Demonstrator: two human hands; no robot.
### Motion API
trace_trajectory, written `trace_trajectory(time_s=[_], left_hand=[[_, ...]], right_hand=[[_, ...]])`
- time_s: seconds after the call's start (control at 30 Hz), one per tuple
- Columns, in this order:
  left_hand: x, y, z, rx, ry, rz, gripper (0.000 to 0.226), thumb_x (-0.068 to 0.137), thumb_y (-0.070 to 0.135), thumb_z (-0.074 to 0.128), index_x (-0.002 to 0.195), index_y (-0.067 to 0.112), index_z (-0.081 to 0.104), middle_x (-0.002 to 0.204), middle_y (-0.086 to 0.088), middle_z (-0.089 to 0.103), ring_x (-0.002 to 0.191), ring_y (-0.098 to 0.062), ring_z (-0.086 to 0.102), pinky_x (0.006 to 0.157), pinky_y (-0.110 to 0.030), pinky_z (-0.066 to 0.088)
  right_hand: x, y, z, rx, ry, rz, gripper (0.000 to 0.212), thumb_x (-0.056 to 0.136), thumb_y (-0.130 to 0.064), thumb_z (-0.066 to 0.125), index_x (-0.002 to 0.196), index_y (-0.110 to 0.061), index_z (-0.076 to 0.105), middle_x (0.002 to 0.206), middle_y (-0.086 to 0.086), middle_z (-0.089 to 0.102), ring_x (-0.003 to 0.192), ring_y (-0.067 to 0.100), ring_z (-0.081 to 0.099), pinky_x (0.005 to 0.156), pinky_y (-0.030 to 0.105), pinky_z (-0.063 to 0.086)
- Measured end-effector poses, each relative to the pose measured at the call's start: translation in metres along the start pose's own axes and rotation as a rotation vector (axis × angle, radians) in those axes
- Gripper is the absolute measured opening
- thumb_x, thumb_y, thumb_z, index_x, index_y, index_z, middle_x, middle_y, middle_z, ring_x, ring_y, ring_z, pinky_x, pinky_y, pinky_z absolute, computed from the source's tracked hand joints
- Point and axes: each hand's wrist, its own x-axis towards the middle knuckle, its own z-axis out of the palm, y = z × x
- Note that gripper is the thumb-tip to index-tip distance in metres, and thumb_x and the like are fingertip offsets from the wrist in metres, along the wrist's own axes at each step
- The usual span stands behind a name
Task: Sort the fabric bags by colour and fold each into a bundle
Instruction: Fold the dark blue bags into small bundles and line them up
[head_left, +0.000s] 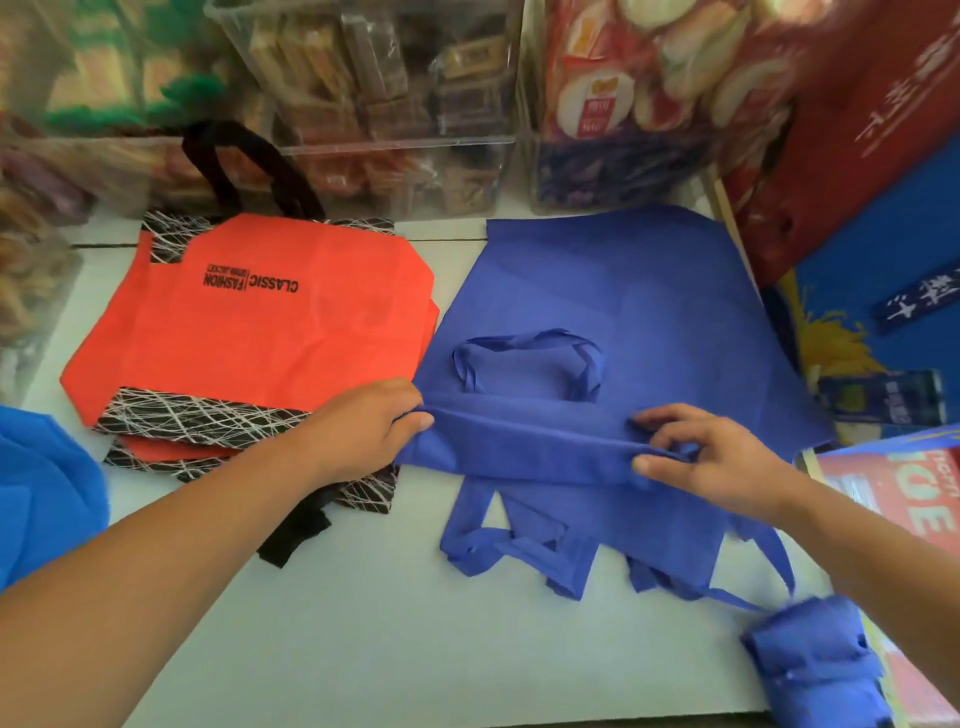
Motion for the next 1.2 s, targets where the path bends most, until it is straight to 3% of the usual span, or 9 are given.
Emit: trace_trajectory(time_s=[0.1, 0.2, 0.3, 0.57, 0.7, 0.8, 0.97, 1.07, 1.2], left_hand=[[0.016, -0.006, 0.013, -0.011, 0.138, -0.006, 0.049, 0.093, 0.057, 0.034, 0.083, 0.016, 0.057, 0.086, 0.003, 0.051, 0.081, -0.023, 0.050, 0.075, -0.041, 0.045], [0.023, -0.014, 0.029, -0.023, 0.261, 0.007, 0.032, 0.096, 0.044, 0.048, 0.091, 0.016, 0.062, 0.093, 0.003, 0.055, 0.084, -0.026, 0.054, 0.075, -0.040, 0.046], [0.023, -0.016, 0.037, -0.006, 0.314, 0.008, 0.027, 0.096, 0.042, 0.048, 0.099, 0.020, 0.062, 0.098, 0.004, 0.057, 0.087, -0.027, 0.053, 0.076, -0.041, 0.046], [0.027, 0.016, 0.039, 0.633, 0.334, 0.262, 0.051, 0.084, 0.011, 0.045, 0.131, 0.015, 0.063, 0.143, -0.015, 0.058, 0.121, -0.040, 0.059, 0.096, -0.058, 0.044], [0.033, 0.015, 0.052, 0.418, 0.241, 0.310, 0.058, 0.085, 0.004, 0.031, 0.133, 0.006, 0.064, 0.144, -0.015, 0.060, 0.132, -0.035, 0.059, 0.115, -0.051, 0.036], [0.030, 0.006, 0.058, 0.099, 0.262, 0.238, 0.045, 0.102, 0.025, 0.040, 0.139, 0.011, 0.062, 0.153, -0.005, 0.053, 0.144, -0.020, 0.047, 0.121, -0.050, 0.029], [0.031, 0.011, 0.067, 0.337, 0.163, 0.186, 0.068, 0.103, 0.064, 0.032, 0.161, 0.029, 0.030, 0.169, 0.000, 0.025, 0.157, -0.017, 0.021, 0.126, -0.051, 0.020], [0.035, 0.012, 0.069, 0.364, 0.171, 0.174, 0.070, 0.101, 0.067, 0.033, 0.162, 0.033, 0.027, 0.171, -0.001, 0.021, 0.158, -0.017, 0.015, 0.125, -0.053, 0.019], [0.039, 0.011, 0.070, 0.331, 0.136, 0.128, 0.073, 0.095, 0.070, 0.037, 0.161, 0.040, 0.025, 0.171, 0.000, 0.018, 0.159, -0.016, 0.013, 0.124, -0.054, 0.019]], right_hand=[[0.013, 0.010, 0.006, -0.067, 0.238, 0.002, 0.016, 0.082, -0.033, 0.085, 0.080, -0.019, 0.077, 0.107, -0.011, 0.070, 0.099, 0.003, 0.066, 0.084, 0.007, 0.043], [0.028, 0.014, 0.018, -0.260, 0.436, 0.052, 0.025, 0.083, -0.046, 0.082, 0.079, -0.024, 0.072, 0.093, -0.010, 0.066, 0.083, 0.017, 0.062, 0.072, 0.032, 0.051], [0.043, 0.020, 0.025, -0.466, 0.609, -0.122, 0.022, 0.088, -0.050, 0.074, 0.091, -0.028, 0.076, 0.081, -0.006, 0.060, 0.071, 0.027, 0.055, 0.063, 0.036, 0.044], [0.045, 0.034, 0.046, -0.374, 0.671, -0.144, 0.017, 0.090, -0.035, 0.065, 0.095, -0.028, 0.081, 0.092, -0.004, 0.060, 0.080, 0.026, 0.053, 0.067, 0.043, 0.044], [0.046, 0.037, 0.042, -0.285, 0.616, -0.099, 0.026, 0.093, -0.034, 0.054, 0.101, -0.031, 0.079, 0.096, -0.008, 0.054, 0.087, 0.020, 0.046, 0.076, 0.039, 0.037], [0.042, 0.037, 0.043, -0.286, 0.605, -0.083, 0.031, 0.096, -0.031, 0.050, 0.113, -0.029, 0.075, 0.102, -0.007, 0.051, 0.089, 0.017, 0.041, 0.079, 0.037, 0.033], [0.045, 0.035, 0.024, -0.113, 0.525, -0.036, 0.029, 0.086, -0.032, 0.062, 0.111, -0.027, 0.076, 0.097, -0.009, 0.054, 0.090, 0.021, 0.049, 0.088, 0.032, 0.038], [0.042, 0.018, 0.017, -0.416, 0.575, 0.002, 0.038, 0.078, -0.019, 0.060, 0.115, -0.020, 0.071, 0.107, 0.002, 0.058, 0.098, 0.035, 0.054, 0.085, 0.042, 0.041], [0.025, -0.046, 0.052, -0.581, 0.700, -0.303, 0.029, 0.069, 0.001, 0.057, 0.094, -0.008, 0.068, 0.096, 0.012, 0.058, 0.085, 0.036, 0.052, 0.077, 0.044, 0.037]])
